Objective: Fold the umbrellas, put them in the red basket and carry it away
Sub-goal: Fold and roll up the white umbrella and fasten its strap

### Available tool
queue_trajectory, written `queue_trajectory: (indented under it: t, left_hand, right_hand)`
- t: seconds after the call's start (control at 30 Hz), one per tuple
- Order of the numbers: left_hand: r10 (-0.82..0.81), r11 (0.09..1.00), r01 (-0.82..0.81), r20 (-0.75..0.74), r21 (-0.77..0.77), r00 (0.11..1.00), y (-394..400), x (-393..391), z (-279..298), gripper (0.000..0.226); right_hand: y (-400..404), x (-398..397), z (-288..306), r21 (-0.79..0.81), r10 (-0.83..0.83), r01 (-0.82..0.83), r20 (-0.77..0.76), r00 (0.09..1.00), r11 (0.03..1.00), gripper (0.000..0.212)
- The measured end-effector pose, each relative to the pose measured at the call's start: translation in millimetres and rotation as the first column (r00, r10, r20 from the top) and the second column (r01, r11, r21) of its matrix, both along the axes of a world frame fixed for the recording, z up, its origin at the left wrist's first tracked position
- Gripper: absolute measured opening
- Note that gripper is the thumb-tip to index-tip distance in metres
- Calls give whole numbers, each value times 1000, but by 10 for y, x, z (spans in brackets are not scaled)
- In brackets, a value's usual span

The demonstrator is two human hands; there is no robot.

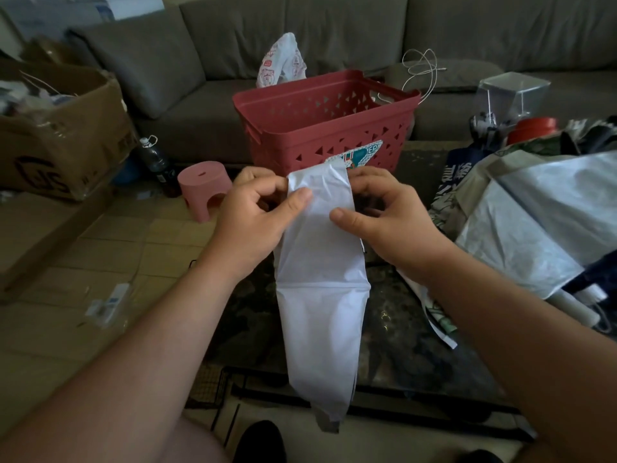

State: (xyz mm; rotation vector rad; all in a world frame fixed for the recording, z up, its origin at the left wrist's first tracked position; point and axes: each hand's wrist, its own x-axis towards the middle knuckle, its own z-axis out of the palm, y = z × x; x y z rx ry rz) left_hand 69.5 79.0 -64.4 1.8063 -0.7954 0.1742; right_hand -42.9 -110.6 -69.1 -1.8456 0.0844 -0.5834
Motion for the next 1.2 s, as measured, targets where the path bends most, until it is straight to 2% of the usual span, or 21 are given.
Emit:
queue_trajectory:
  t: [0.07, 0.13, 0.27, 0.4, 0.5, 0.63, 0.9, 1.03, 1.1, 1.2]
  left_hand:
    - [-18, 1000, 17, 34, 24, 999, 33, 21, 31, 23]
    - [-69, 998, 68, 30, 18, 997, 56, 28, 44, 26]
    - [-139, 988, 134, -57, -79, 989, 71, -39, 53, 26]
    - [-164, 965, 98, -269, -244, 949, 61, -158, 108, 11]
    - [-118, 963, 26, -334, -268, 935, 51, -196, 148, 13]
    - [-95, 964, -5, -360, -266, 928, 66, -205, 168, 14]
    - [-93, 970, 20, -291, -243, 952, 48, -241, 153, 13]
    - [-65, 949, -68, -403, -308, 913, 0, -258, 141, 17]
    - [-105, 932, -82, -481, -353, 870, -8, -246, 125, 9]
    - [-125, 937, -45, -454, -346, 882, -10, -250, 106, 7]
  right_hand:
    - [-6, -38, 95, -2, 49, -49, 20, 999, 999, 35]
    - [-14, -70, 174, -67, 68, -66, 26, 997, 996, 26]
    - [-1, -81, 193, -96, 69, -62, 71, 995, 993, 7]
    - [-6, -75, 127, -26, 51, -49, 108, 993, 998, 24]
    - [8, -80, 113, 23, 46, -49, 131, 990, 999, 28]
    - [19, -80, 102, 43, 71, -77, 129, 989, 996, 12]
    - [20, -64, 104, 53, 61, -67, 109, 992, 996, 13]
    - [23, -63, 94, 81, 0, -7, 91, 996, 997, 9]
    - [39, -57, 108, 102, -42, 32, 96, 994, 994, 10]
    - [66, -74, 151, 143, -37, 21, 115, 993, 990, 1]
